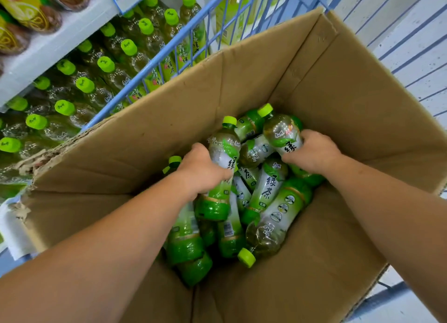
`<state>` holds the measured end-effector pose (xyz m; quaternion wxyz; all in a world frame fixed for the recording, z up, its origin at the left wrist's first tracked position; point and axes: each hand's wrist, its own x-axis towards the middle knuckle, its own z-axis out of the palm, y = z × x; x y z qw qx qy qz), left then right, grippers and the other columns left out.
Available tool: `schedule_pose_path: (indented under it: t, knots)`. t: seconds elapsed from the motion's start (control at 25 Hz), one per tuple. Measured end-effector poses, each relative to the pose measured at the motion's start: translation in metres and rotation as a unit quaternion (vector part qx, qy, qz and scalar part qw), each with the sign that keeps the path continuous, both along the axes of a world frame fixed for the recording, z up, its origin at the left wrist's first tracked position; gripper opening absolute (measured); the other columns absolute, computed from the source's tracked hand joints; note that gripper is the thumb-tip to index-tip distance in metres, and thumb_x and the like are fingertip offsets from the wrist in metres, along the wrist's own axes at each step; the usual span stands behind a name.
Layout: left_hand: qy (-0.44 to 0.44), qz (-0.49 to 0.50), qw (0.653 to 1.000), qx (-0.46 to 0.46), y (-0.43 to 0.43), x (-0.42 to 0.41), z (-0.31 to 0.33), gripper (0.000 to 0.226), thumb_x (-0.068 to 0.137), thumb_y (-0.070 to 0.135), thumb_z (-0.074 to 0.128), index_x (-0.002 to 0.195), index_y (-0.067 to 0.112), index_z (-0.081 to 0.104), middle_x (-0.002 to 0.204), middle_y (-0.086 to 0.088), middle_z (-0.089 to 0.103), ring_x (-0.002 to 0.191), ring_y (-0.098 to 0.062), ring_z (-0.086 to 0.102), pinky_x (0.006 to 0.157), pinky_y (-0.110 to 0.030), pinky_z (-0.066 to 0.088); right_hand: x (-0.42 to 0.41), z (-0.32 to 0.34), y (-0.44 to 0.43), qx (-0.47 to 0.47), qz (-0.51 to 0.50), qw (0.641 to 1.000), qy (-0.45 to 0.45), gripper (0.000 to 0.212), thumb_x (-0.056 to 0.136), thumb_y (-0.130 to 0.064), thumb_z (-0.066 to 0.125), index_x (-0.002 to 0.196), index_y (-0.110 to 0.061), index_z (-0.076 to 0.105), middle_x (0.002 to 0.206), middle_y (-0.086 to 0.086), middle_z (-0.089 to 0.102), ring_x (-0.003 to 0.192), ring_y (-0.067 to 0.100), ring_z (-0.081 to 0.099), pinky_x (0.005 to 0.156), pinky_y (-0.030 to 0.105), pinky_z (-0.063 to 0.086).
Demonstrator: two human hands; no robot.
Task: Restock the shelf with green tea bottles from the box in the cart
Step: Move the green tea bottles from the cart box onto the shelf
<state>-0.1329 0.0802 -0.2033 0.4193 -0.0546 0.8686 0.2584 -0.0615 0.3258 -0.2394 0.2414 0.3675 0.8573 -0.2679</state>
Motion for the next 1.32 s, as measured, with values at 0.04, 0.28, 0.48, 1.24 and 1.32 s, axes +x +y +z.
schedule_pose_path:
  t: [0.04,0.28,0.48,1.24,1.32]
  knots:
    - [-0.014,0.023,0.999,0.023,0.002,-0.001,0.002,0.059,0.067,0.038,0.088,0.106,0.011,0.054,0.098,-0.008,0.064,0.08,-0.023,0.066,0.059,-0.034,0.054,-0.003,0.007,-0.002,0.007,0.017,1.0,0.006,0.039,0.06,-0.044,0.081,0.081,-0.026,0.053,0.079,-0.007,0.059,0.066,0.008,0.051,0.051,0.023,0.034]
    - [-0.157,0.14,0.97,0.118,0.009,-0.001,0.025,0.066,0.059,0.022,0.088,0.113,0.005,0.054,0.103,-0.02,0.069,0.082,-0.035,0.074,0.072,-0.056,0.061,-0.007,0.041,-0.014,-0.038,0.0,0.998,0.054,0.038,0.062,-0.043,0.079,0.089,-0.022,0.063,0.084,-0.001,0.067,0.076,0.017,0.063,0.066,0.032,0.052]
    - [-0.195,0.091,0.966,0.145,0.001,0.0,0.049,0.056,0.071,0.022,0.082,0.12,0.002,0.063,0.1,-0.025,0.073,0.081,-0.039,0.075,0.076,-0.059,0.06,0.01,0.071,-0.035,-0.167,-0.155,0.972,0.053,0.048,0.054,-0.044,0.077,0.092,-0.016,0.07,0.087,0.009,0.074,0.076,0.028,0.073,0.071,0.044,0.063]
    - [0.056,0.046,0.962,0.265,-0.106,0.03,0.207,0.051,0.059,0.036,0.079,0.106,0.026,0.063,0.091,0.002,0.073,0.079,-0.007,0.07,0.067,-0.032,0.06,0.066,0.246,-0.179,-0.097,-0.248,0.934,0.24,0.044,0.054,-0.053,0.066,0.083,-0.021,0.069,0.079,-0.005,0.071,0.072,0.015,0.07,0.06,0.035,0.057]
    - [0.073,0.056,0.961,0.262,-0.125,0.033,0.231,0.058,0.058,0.039,0.079,0.111,0.025,0.06,0.097,0.002,0.071,0.085,-0.011,0.07,0.067,-0.035,0.058,0.068,0.277,-0.197,-0.097,-0.25,0.927,0.26,0.043,0.053,-0.054,0.065,0.083,-0.023,0.068,0.08,-0.006,0.071,0.073,0.015,0.07,0.063,0.036,0.058]
